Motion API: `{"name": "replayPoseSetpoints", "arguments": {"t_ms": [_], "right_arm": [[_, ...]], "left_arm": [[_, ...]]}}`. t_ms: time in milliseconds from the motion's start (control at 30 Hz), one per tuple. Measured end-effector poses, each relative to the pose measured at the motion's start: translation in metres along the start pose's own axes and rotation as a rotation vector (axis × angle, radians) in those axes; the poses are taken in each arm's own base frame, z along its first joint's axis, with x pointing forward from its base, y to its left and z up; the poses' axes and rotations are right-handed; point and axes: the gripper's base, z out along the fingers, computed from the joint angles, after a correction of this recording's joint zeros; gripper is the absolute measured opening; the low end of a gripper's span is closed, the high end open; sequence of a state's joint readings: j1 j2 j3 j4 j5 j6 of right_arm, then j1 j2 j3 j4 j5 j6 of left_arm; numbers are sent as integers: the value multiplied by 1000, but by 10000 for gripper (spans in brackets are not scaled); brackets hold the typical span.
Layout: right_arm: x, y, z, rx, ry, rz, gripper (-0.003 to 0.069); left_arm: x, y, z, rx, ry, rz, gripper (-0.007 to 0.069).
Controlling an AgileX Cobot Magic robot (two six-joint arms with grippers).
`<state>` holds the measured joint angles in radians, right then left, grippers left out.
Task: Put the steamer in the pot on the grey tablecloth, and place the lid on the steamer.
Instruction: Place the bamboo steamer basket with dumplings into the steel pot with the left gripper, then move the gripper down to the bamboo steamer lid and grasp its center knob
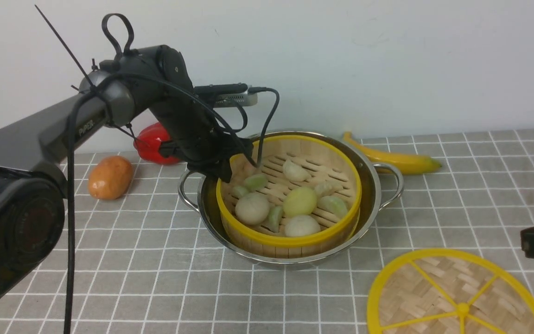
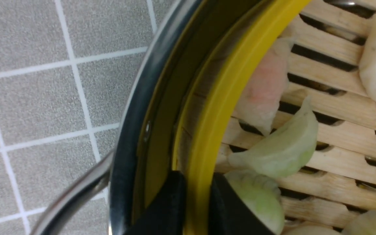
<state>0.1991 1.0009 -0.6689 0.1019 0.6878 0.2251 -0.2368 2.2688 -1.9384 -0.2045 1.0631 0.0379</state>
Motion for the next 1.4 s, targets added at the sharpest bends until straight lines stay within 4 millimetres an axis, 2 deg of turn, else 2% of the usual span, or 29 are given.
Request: {"name": "replayPoseSetpoints", "arguments": {"t_ms": [267, 367, 467, 633, 833, 933, 1033, 1067, 1100, 1133, 1267, 1300, 1400], "right_arm": [[0, 0, 0, 0, 0, 1, 243], [0, 0, 0, 0, 0, 1, 243], [0, 0, 0, 0, 0, 1, 243], [0, 0, 0, 0, 0, 1, 243], [0, 0, 0, 0, 0, 1, 243], [0, 0, 0, 0, 0, 1, 243], [0, 0, 0, 0, 0, 1, 243], [0, 0, 0, 0, 0, 1, 243], [0, 0, 0, 0, 0, 1, 243], [0, 0, 0, 0, 0, 1, 243], [0, 0, 0, 0, 0, 1, 243], [0, 0, 0, 0, 0, 1, 243], [0, 0, 0, 0, 0, 0, 243]], "left_arm": [[-2, -1, 0, 6, -20, 30, 97], [-2, -1, 0, 14, -23, 25, 147], [-2, -2, 0, 25, -24, 19, 234], [-3, -3, -1, 35, -27, 14, 313], [-4, -5, -10, 39, -47, 16, 346], [-5, -6, -20, 32, -67, 25, 347], [-5, -6, -42, -21, -96, 63, 347], [-5, -6, -43, -21, -95, 63, 347], [-2, -5, -55, -53, -77, 83, 347], [-1, -5, -56, -57, -74, 85, 347], [9, -2, -97, -160, -55, 131, 344], [9, -2, -99, -163, -59, 132, 343], [17, -6, -134, -189, -120, 139, 283]]}}
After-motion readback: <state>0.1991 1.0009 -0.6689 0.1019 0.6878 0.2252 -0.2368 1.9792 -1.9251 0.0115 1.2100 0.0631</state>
